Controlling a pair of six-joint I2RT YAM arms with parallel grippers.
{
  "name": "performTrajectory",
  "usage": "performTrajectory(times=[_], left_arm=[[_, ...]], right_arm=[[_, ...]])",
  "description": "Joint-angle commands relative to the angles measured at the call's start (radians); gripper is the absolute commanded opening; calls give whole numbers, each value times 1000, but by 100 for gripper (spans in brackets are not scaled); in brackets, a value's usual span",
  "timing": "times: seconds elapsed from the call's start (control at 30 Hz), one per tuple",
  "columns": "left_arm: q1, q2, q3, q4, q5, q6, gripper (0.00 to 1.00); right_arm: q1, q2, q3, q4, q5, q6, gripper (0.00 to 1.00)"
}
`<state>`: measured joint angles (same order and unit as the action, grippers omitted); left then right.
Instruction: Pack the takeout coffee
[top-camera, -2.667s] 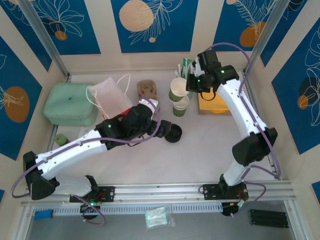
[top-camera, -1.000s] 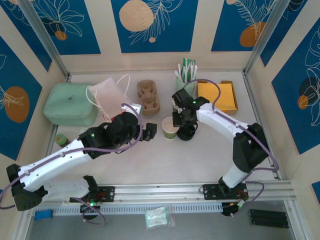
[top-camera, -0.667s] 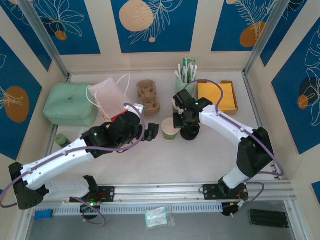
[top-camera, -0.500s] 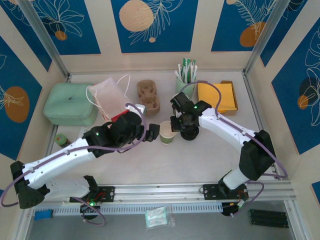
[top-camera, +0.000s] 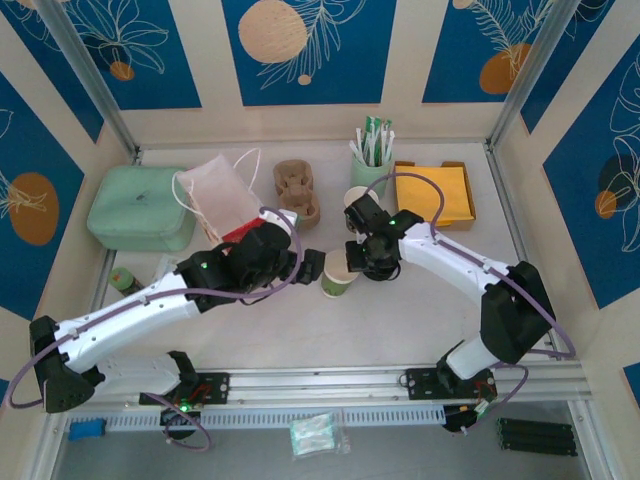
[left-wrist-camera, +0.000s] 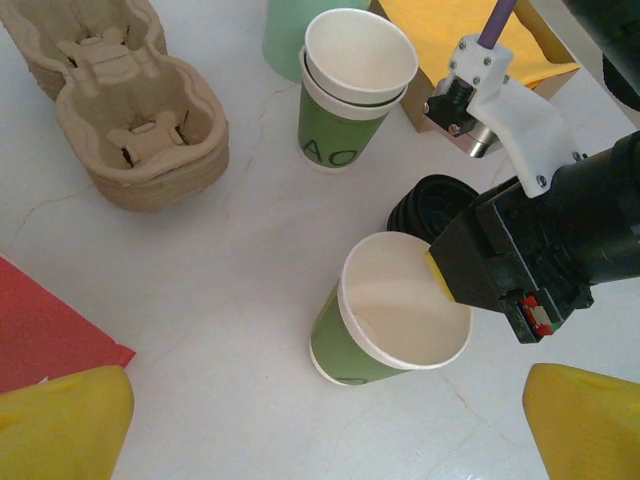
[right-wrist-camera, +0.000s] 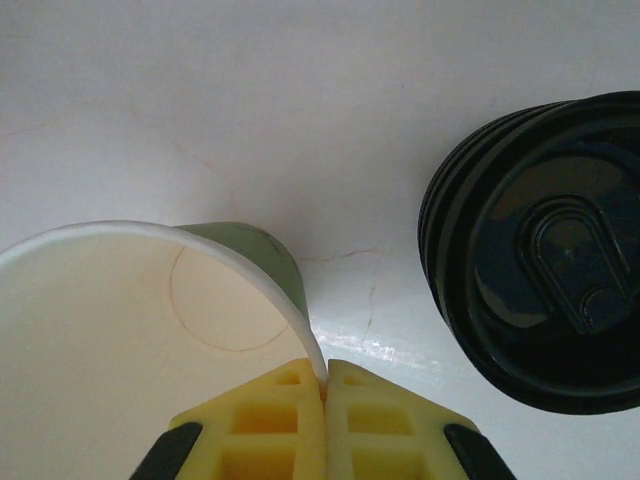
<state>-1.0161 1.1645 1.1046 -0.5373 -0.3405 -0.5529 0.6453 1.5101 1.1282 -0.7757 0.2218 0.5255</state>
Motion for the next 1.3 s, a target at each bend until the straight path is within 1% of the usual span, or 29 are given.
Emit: performTrajectory(times=[0.0,0.07,0.17,0.23,0.33,0.5,0.57,0.63,0.77,0.83,0.93,1.27], left_arm=[[-4,1,-3,23,12,-9,100],[-4,3,-7,25,11,-9,99],[-4,7,-5,26,13,-9,99],[-4,10,-6,28,14,-8,99],[-4,13,-5,29,16,-8,99],[-4,17,-4,31,21,-10,99],[-4,15,-2,31,27,-11,99],[-3,15,-2,34,41,-14,100],[-4,17,-9,56,64,-21,99],[-4,25,-11,62,70,-25,99],[-4,41,-10,65,77,-32,99],[-4,72,-12,84,103,-51,99]], right_arm=[[-2,-21,-20,-13,-24,9,8],[-2,-32,-8,-21,-27,6,15],[0,-49,9,-28,-35,5,18],[3,-56,21,-36,-41,2,25],[4,-72,43,-54,-45,0,32],[-11,-127,80,-88,-43,-7,38],[-38,-153,80,-91,-39,-9,42],[-85,-167,66,-91,-44,-17,44],[-178,-150,35,-82,-49,-48,48],[-211,-117,31,-79,-44,-67,49],[-224,-61,35,-69,-37,-86,49],[-189,91,75,-52,-37,-110,48]])
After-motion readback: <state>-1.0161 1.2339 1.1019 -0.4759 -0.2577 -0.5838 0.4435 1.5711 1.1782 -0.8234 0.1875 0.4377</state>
